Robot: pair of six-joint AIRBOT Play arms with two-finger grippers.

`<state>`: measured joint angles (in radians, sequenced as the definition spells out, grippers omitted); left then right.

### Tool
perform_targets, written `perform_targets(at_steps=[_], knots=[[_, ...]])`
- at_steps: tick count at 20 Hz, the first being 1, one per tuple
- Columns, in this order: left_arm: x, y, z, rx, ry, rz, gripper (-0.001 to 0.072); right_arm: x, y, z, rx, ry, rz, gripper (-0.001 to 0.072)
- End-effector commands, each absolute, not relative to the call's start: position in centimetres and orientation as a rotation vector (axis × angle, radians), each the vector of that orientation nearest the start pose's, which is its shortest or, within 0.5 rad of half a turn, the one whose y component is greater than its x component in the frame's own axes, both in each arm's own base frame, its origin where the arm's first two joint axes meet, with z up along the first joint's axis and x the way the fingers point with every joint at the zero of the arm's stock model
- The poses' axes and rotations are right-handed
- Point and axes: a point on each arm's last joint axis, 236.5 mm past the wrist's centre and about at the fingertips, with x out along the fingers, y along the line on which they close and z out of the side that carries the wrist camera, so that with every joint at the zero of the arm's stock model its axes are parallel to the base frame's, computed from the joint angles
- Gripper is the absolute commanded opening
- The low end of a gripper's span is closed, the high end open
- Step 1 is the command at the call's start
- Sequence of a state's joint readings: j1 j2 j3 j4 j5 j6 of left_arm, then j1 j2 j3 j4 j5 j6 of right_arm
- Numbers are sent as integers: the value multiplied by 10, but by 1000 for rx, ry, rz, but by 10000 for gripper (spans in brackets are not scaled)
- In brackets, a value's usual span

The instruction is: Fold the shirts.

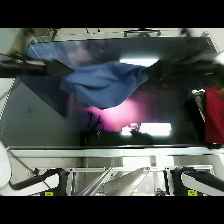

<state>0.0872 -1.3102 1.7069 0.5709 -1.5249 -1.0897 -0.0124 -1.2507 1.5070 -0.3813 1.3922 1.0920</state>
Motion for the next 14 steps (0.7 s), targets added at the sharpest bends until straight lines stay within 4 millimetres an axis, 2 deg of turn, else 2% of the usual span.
perform_targets(at_steps=[1,2,4,5,7,9,10,12,14], knots=[[308,-177,370,-92,523,-1006,0,294,199,367,266,495,1086,17],[291,-176,390,-54,464,-995,0,280,192,378,214,450,1044,17],[270,-167,416,4,374,-928,0,268,173,384,127,414,924,17],[265,-161,421,16,356,-891,1,270,159,380,107,427,838,17],[264,-158,411,3,377,-867,1,281,139,365,85,477,724,17],[275,-161,378,-51,470,-889,1,296,135,346,100,533,710,17],[285,-164,353,-81,537,-911,1,307,134,332,122,575,712,17],[308,-170,298,-155,689,-948,0,332,131,294,177,681,712,17],[330,-178,241,-207,827,-988,1,357,128,241,249,821,709,17]])
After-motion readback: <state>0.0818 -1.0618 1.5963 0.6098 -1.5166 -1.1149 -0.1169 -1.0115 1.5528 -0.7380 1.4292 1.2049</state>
